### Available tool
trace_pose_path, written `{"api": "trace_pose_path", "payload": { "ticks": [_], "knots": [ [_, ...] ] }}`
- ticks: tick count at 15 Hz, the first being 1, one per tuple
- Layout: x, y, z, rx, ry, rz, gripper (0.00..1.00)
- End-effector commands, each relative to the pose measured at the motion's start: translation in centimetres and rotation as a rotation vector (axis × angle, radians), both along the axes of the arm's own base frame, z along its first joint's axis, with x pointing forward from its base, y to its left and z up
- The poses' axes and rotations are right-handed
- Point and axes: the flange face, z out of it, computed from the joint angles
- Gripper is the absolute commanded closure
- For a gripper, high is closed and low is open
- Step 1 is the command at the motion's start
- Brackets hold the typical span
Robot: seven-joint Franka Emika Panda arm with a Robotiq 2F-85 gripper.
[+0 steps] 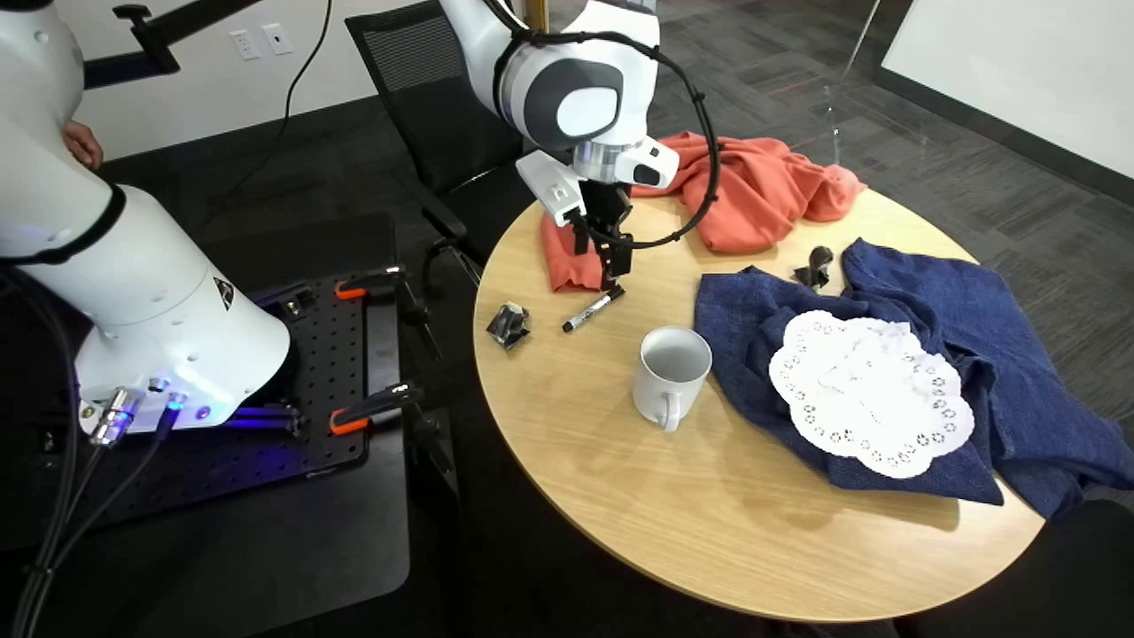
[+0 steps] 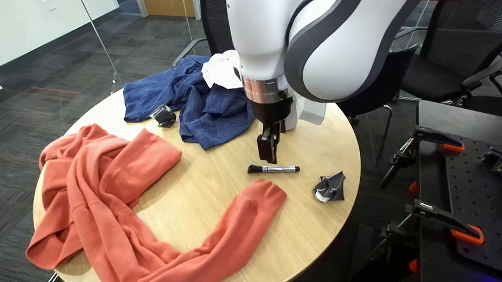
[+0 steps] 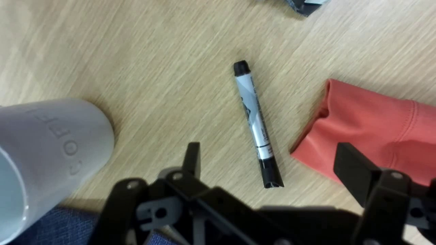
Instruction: Put the marker inside the white mug cup
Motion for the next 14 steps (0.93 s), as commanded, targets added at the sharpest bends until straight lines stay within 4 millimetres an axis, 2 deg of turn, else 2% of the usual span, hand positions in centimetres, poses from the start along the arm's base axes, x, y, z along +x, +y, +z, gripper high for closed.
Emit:
{"api": "trace_pose_path", "payload": {
  "ticks": [1, 14],
  "knots": [
    [0.5, -0.1, -0.2, 0.009, -0.023, 0.013, 0.0],
    [1.4, -0.4, -5.4, 0.037, -0.064, 0.077, 0.0]
  ]
}}
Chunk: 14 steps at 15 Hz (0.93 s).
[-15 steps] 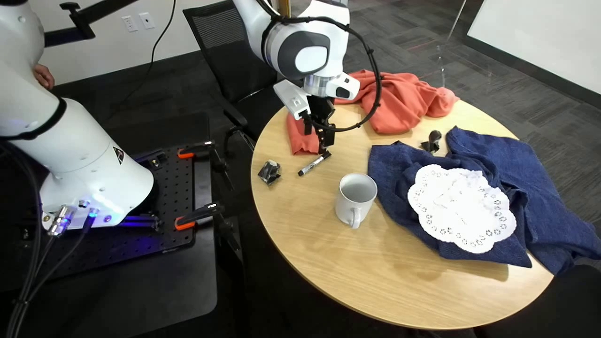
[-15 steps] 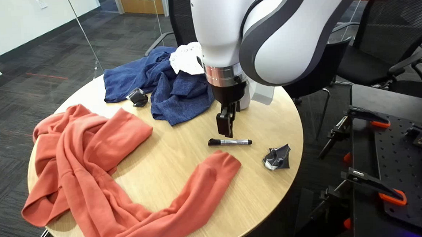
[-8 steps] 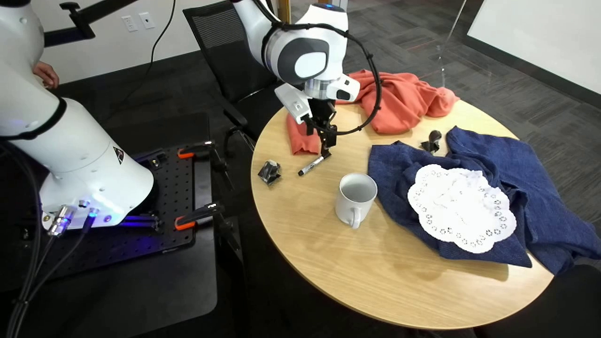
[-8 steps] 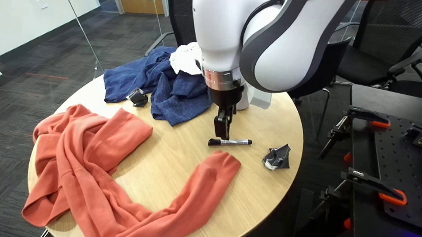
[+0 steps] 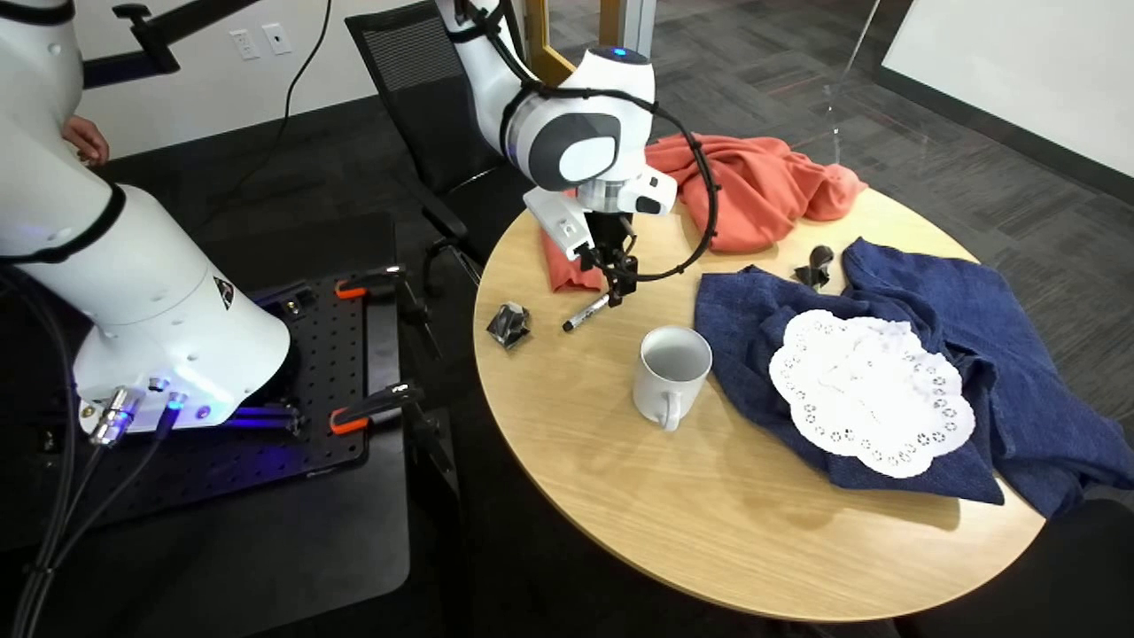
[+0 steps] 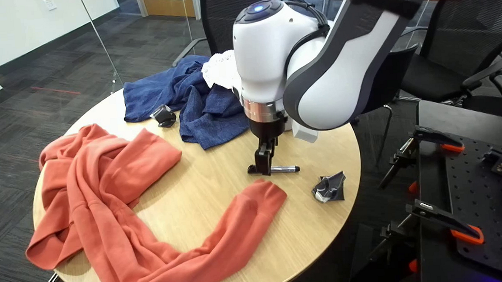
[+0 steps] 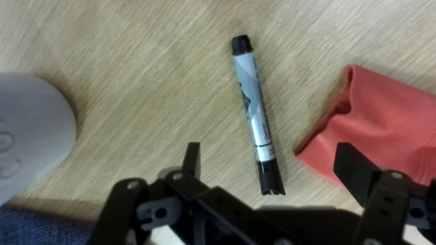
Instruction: Put the marker inside the white mug cup
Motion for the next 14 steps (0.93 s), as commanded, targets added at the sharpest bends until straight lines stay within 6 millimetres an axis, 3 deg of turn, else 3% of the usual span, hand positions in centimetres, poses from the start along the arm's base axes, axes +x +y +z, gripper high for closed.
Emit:
{"api": "trace_pose_path", "payload": {
  "ticks": [1, 7, 8, 9, 14],
  "knots": [
    [0.9, -0.3, -1.1, 0.002, -0.015, 0.019, 0.0],
    [1.0, -0.7, -2.7, -0.002, 0.001, 0.012, 0.0],
    [1.0, -0.8, -2.9, -0.003, 0.0, 0.01, 0.25],
    [1.0, -0.9, -3.1, -0.004, 0.0, 0.012, 0.26],
    [1.1, -0.9, -3.3, -0.003, -0.001, 0.007, 0.66]
  ]
}}
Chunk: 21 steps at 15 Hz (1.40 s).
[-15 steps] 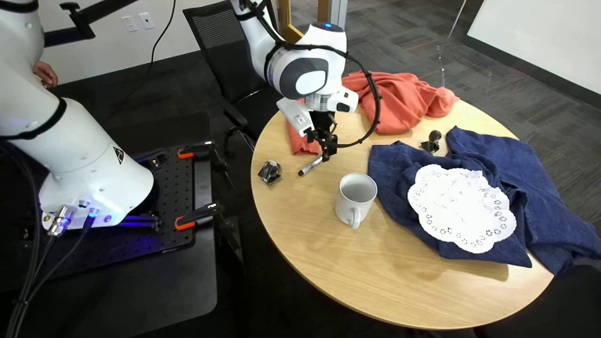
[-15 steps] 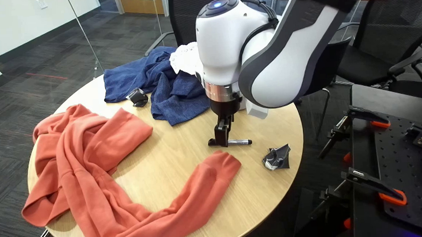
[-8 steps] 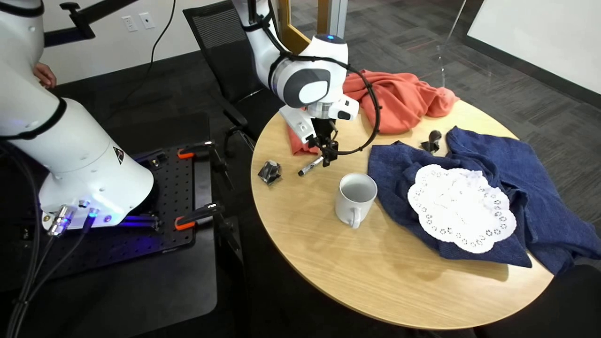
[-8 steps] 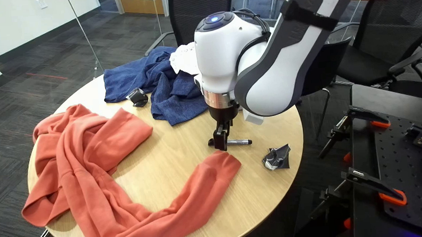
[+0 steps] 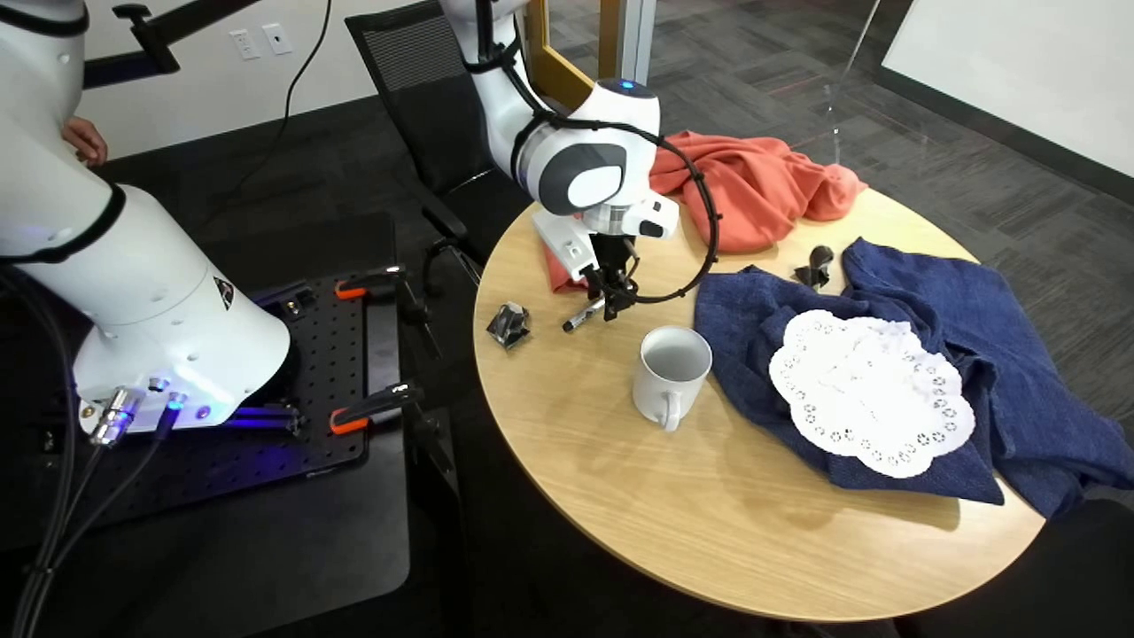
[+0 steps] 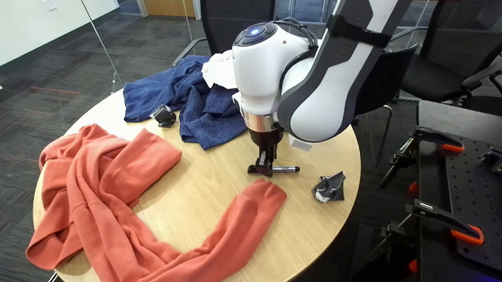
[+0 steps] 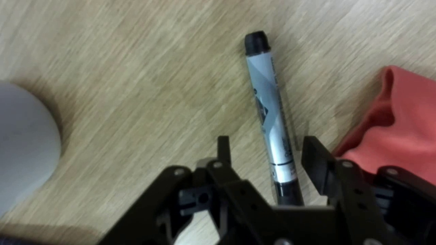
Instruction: Put the marker inside the white mug cup
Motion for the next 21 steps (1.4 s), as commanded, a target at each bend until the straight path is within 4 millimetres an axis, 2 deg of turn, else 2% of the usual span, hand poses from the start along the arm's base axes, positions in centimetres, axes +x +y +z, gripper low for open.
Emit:
{"api": "trace_pose_path", "payload": {
  "ticks": [1, 5, 7, 11, 17, 21],
  "knots": [
    [0.6, -0.1, 0.0, 0.005, -0.021, 0.016, 0.73],
    [0.6, 0.1, 0.3, 0.006, -0.015, 0.009, 1.0],
    [0.7, 0.4, 1.1, 0.007, -0.01, -0.017, 0.95],
    [1.1, 1.1, 4.2, 0.021, -0.046, -0.061, 0.95],
    [2.4, 2.1, 11.5, 0.033, -0.134, -0.106, 0.95],
    [2.4, 2.6, 16.5, 0.022, -0.146, -0.144, 0.95]
  ]
}}
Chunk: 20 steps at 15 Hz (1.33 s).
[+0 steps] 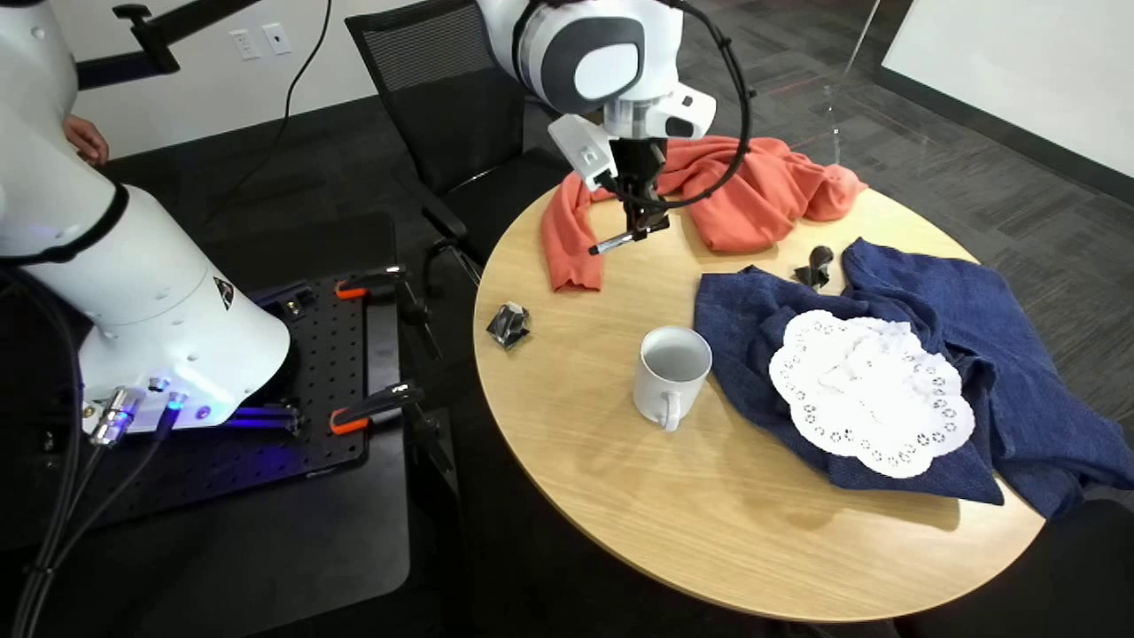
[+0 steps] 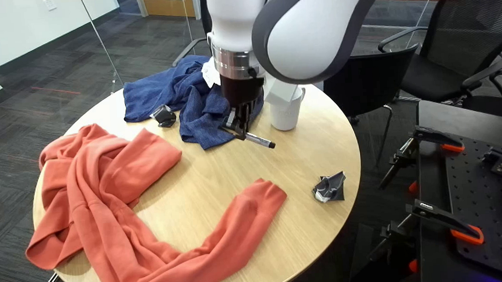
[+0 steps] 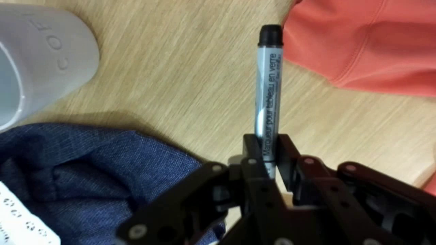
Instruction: Put the marker inside the white mug cup
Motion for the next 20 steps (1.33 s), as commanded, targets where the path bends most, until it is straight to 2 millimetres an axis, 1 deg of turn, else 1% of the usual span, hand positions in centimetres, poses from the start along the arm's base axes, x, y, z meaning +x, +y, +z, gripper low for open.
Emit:
{"api": "trace_pose_path", "payload": {
  "ticks": [1, 3, 5, 7, 9, 10, 12, 15, 16, 20],
  "knots": [
    [-1.3, 0.2, 5.0, -0.012, 0.009, -0.054, 0.95],
    [-1.6, 0.3, 7.2, -0.015, 0.006, -0.065, 0.95],
    [-2.0, 0.1, 9.0, -0.017, 0.0, -0.07, 0.95],
    [-2.3, 0.0, 10.6, -0.017, -0.007, -0.074, 0.95],
    [-2.8, 0.1, 11.6, -0.011, -0.013, -0.058, 0.95],
    [-1.4, 0.1, 10.2, -0.008, -0.018, -0.054, 0.81],
    [-1.8, 0.2, 11.0, -0.006, -0.025, -0.052, 0.81],
    [-2.1, 0.2, 11.0, -0.006, -0.023, -0.051, 0.81],
    [-2.1, 0.2, 11.0, -0.006, -0.023, -0.051, 0.95],
    [-1.8, -0.2, 10.2, -0.02, -0.062, -0.14, 0.95]
  ]
}}
